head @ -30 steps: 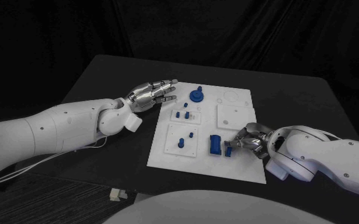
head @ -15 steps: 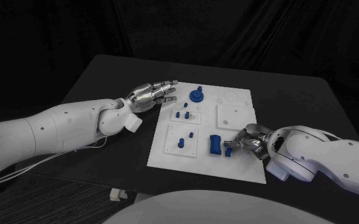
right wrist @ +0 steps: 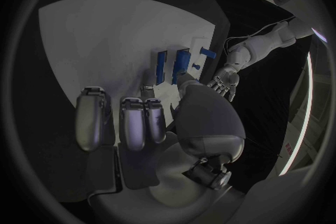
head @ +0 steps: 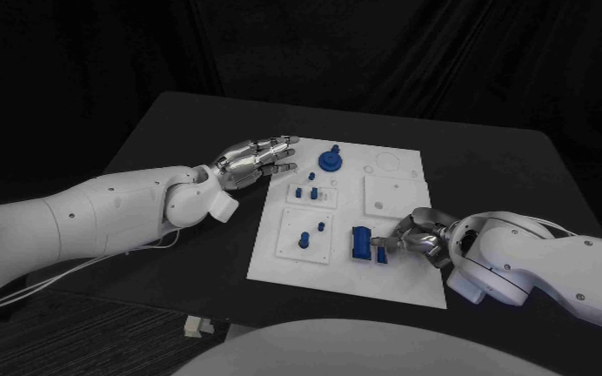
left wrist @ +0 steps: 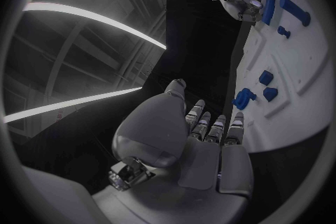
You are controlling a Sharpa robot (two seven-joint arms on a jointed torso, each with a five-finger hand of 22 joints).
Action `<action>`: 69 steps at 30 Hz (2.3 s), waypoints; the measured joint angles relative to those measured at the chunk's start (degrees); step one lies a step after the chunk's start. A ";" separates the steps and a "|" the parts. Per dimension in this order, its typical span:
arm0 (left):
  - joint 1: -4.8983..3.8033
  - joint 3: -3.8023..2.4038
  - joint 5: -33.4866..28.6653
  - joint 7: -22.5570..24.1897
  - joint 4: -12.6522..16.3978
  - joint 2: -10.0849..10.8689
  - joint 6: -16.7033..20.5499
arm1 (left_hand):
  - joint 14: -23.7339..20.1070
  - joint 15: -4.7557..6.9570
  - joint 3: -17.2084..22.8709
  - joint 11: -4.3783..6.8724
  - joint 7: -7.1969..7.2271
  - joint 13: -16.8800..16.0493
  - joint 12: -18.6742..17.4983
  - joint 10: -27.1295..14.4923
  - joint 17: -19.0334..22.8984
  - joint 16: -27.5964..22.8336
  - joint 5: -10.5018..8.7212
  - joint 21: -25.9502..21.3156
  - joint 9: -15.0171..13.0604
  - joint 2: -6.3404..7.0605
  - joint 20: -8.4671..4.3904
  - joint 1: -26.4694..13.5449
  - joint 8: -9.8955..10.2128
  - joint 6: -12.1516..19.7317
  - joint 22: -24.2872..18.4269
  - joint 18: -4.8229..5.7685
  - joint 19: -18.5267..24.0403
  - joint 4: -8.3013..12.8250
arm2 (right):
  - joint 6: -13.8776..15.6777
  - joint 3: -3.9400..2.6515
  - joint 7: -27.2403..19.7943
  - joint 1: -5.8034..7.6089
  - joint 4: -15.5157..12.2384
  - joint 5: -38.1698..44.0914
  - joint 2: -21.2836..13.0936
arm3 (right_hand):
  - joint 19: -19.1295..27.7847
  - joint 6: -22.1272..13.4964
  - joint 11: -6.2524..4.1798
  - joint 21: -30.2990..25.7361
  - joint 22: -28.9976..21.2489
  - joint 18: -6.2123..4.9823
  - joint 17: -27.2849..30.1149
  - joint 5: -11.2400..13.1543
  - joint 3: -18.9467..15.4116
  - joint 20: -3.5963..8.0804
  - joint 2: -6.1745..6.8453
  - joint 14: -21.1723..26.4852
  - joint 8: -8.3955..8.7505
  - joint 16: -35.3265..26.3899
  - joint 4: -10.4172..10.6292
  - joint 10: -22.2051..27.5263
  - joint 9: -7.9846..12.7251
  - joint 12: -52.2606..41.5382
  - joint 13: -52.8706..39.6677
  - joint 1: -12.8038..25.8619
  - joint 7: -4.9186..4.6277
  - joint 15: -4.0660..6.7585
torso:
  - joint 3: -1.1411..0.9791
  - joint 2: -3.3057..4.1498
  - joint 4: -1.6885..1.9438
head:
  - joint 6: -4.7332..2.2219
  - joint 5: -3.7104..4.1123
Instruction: Assemble the parts on the task board
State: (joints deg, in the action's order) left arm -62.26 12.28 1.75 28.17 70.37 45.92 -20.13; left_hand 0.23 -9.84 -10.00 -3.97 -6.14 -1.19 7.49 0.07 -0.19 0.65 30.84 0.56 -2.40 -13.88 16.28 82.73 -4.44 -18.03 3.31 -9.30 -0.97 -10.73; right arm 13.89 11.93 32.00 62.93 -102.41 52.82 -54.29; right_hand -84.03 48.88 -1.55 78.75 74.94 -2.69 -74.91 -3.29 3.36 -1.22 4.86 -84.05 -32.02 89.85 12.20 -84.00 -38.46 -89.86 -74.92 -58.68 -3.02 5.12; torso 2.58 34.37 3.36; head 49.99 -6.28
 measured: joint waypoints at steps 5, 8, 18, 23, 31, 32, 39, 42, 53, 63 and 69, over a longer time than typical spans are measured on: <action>0.01 0.00 0.00 -0.20 -0.07 0.00 -0.12 | 0.00 0.00 0.00 0.00 0.00 0.00 0.00 0.00 0.00 0.00 0.00 0.00 0.00 0.00 0.00 0.00 0.00 0.00 0.00 0.00 0.00 0.00 | 0.26 0.00 -0.22 -0.01 -0.24 0.35 -0.26 | 0.00 -1.00 0.00 0.00 0.00 0.00 0.00 0.02 -2.81 0.00 -0.02 0.00 -2.24 0.00 2.94 0.00 -1.71 0.00 0.00 0.02 0.13 0.00 | 0.00 -0.01 0.01 | 0.00 -0.04; 0.02 0.00 0.00 -0.32 -0.07 0.03 -0.17 | 0.00 0.00 0.00 0.00 0.00 0.00 0.00 0.00 0.00 0.00 0.00 0.00 0.00 0.00 0.00 0.00 0.00 0.00 0.00 0.00 0.00 0.00 | 0.88 0.00 -0.59 -0.01 -0.66 0.47 -0.77 | 0.00 -1.16 0.00 0.00 -0.01 0.00 0.00 -0.05 -3.58 0.00 -0.73 0.00 -3.49 0.00 4.17 0.00 -2.49 0.00 0.00 0.73 0.29 0.00 | 0.00 -0.02 0.01 | 0.00 -0.12; 0.04 0.00 0.01 0.08 0.01 0.13 -0.20 | 0.01 -0.01 0.16 -0.69 -0.35 -0.06 0.72 0.50 -0.07 0.30 0.00 0.03 -0.05 0.00 0.07 0.00 -0.73 -0.88 0.16 0.00 -0.07 0.16 | 7.90 0.01 -6.93 -0.01 -3.72 1.31 -4.24 | 0.00 -1.02 0.00 1.08 -0.01 0.00 0.00 -11.59 -7.21 0.00 -8.42 0.00 -5.83 0.00 4.56 0.00 -3.40 0.00 0.01 7.22 0.89 0.00 | -0.01 -0.01 0.00 | 0.00 -0.15; 0.05 0.00 0.23 3.41 1.35 0.75 0.30 | 0.74 0.31 -0.50 -2.46 -0.74 -0.64 5.17 2.04 -0.61 2.45 0.22 0.67 -0.40 0.39 0.19 0.39 -2.52 -4.04 1.65 0.00 -0.93 -0.50 | 14.55 0.09 -16.02 0.66 -4.70 -0.09 -6.36 | 3.02 0.99 -0.44 -8.62 -0.02 -1.44 0.00 -13.31 -10.33 0.05 -9.98 0.00 -5.39 -4.65 4.32 -0.02 -1.88 0.00 0.01 8.28 1.43 0.00 | -0.02 -0.01 -0.01 | 0.00 -0.02; 0.05 -0.01 3.31 8.43 3.22 1.76 3.92 | 1.41 1.88 -1.43 -2.46 -0.18 -0.81 7.81 3.30 -0.73 3.10 -0.17 0.89 -0.50 1.05 -0.03 1.05 -3.67 -5.97 1.60 0.01 -1.23 -3.24 | 20.65 -0.05 -38.50 3.61 -3.37 -15.65 -7.31 | 30.70 -3.63 8.62 -64.71 -21.95 -6.50 47.15 -11.75 -19.08 -8.20 -13.73 26.02 6.70 -66.09 4.41 34.29 11.35 53.72 33.26 7.00 -5.18 -10.20 | -0.01 -0.01 -0.01 | 0.00 0.77; 0.05 -0.01 3.54 8.59 3.39 1.77 4.30 | 1.21 2.08 -1.46 -2.46 -0.10 -0.81 7.81 3.30 -0.73 3.10 -0.17 0.89 -0.50 1.07 -0.35 1.08 -3.67 -6.05 1.36 0.00 -1.15 -3.72 | 20.72 -0.04 -41.11 3.73 -2.81 -17.79 -7.27 | 31.82 -4.09 9.73 -66.64 -23.73 -6.21 48.90 -11.75 -19.49 -9.02 -13.91 27.46 7.30 -68.12 4.44 36.00 12.24 56.07 35.40 6.77 -5.39 -11.09 | -0.02 -0.01 -0.01 | 0.00 0.82; 0.06 -0.01 6.04 9.77 5.61 2.73 9.49 | -0.16 5.83 -3.44 0.05 1.99 -0.74 6.44 2.44 -0.06 -0.24 -4.28 0.07 -0.25 2.84 -4.17 0.27 -2.58 -4.34 -1.77 0.00 0.58 -6.17 | 19.38 0.03 -55.97 3.98 1.06 -28.27 -6.18 | 81.97 -26.29 6.42 -78.16 -69.61 -1.71 71.80 -5.07 -18.27 -12.24 -9.32 79.52 20.25 -88.29 4.82 76.31 24.97 81.13 60.60 2.62 6.44 -12.27 | -0.02 -0.08 -0.06 | 0.00 0.73; 0.06 0.00 7.93 10.04 6.17 2.92 12.55 | -0.21 7.82 -4.95 3.15 3.97 -0.46 4.54 1.64 0.08 -0.45 -8.39 0.07 0.03 3.22 -6.31 -1.49 -0.71 -2.36 -2.28 -0.01 0.73 -6.04 | 18.70 0.01 -60.26 3.77 2.50 -29.58 -5.45 | 83.82 -30.06 2.21 -78.32 -73.45 -2.37 74.28 -4.82 -13.46 -10.35 -4.24 83.43 21.71 -89.48 4.77 80.89 28.53 83.30 66.18 3.12 9.59 -9.33 | 0.00 -0.17 -0.02 | 0.00 0.89; 0.06 -0.01 12.48 10.39 6.83 2.67 20.14 | -0.42 9.02 -6.03 7.13 6.96 -0.15 1.32 0.46 0.15 -0.45 -11.16 -0.22 0.30 3.46 -8.31 -3.18 2.13 -0.22 -3.22 0.00 0.93 -6.02 | 18.11 0.04 -68.00 2.08 5.29 -29.94 -4.20 | 83.84 -34.75 -1.09 -78.55 -74.89 -4.16 74.86 -4.15 -10.84 -9.09 -1.29 84.08 24.86 -89.60 4.79 83.41 33.87 85.87 71.88 0.68 11.17 -8.05 | 0.02 -0.24 -0.10 | 0.00 0.89; 0.13 -0.65 12.84 9.90 7.23 2.66 21.43 | -0.18 9.00 -1.90 5.06 6.15 0.72 -0.57 0.04 0.14 -0.45 -12.89 -0.22 1.66 5.58 -10.10 -20.54 3.59 3.56 -3.22 1.01 0.98 -2.07 | 18.20 -1.36 -68.45 1.56 6.12 -30.66 -2.74 | 84.03 -47.95 1.34 -78.55 -74.89 2.30 74.85 3.09 -3.39 0.93 -4.87 84.03 31.82 -89.60 -10.70 84.03 38.34 89.66 74.86 44.78 3.04 -5.42 | -0.07 -0.35 -0.21 | -0.81 1.18; 0.50 -2.80 11.82 9.06 9.30 1.94 25.12 | -0.31 9.34 0.92 4.67 6.17 0.99 -2.67 0.03 0.13 -0.45 -17.00 -0.22 2.14 7.48 -12.46 -34.78 3.94 6.91 -3.21 2.28 0.94 0.75 | 19.77 -5.30 -67.62 0.05 8.23 -34.49 1.69 | 84.03 -48.69 1.34 -78.55 -74.88 2.29 74.85 3.09 -3.35 0.93 -4.89 84.03 31.82 -89.60 -12.04 84.02 38.40 89.65 74.87 56.69 3.00 -5.42 | -0.43 -0.79 -0.67 | -3.72 2.26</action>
State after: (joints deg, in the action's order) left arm -61.76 9.48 13.57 37.23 79.67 47.87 4.99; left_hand -0.08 -0.50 -9.08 0.69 0.02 -0.21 4.82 0.09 -0.06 0.20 13.84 0.33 -0.26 -6.40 3.82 47.95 -0.49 -11.11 0.10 -7.02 -0.03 -9.99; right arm 33.66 6.63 -35.62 62.98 -94.19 18.33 -52.60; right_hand -0.01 0.20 -0.21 0.20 0.06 -0.40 -0.06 -0.20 0.01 -0.29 -0.03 -0.02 -0.20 0.25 0.16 0.02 -0.06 -0.20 -0.05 -1.98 -0.02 -0.30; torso 2.15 33.59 2.69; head 46.27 -4.03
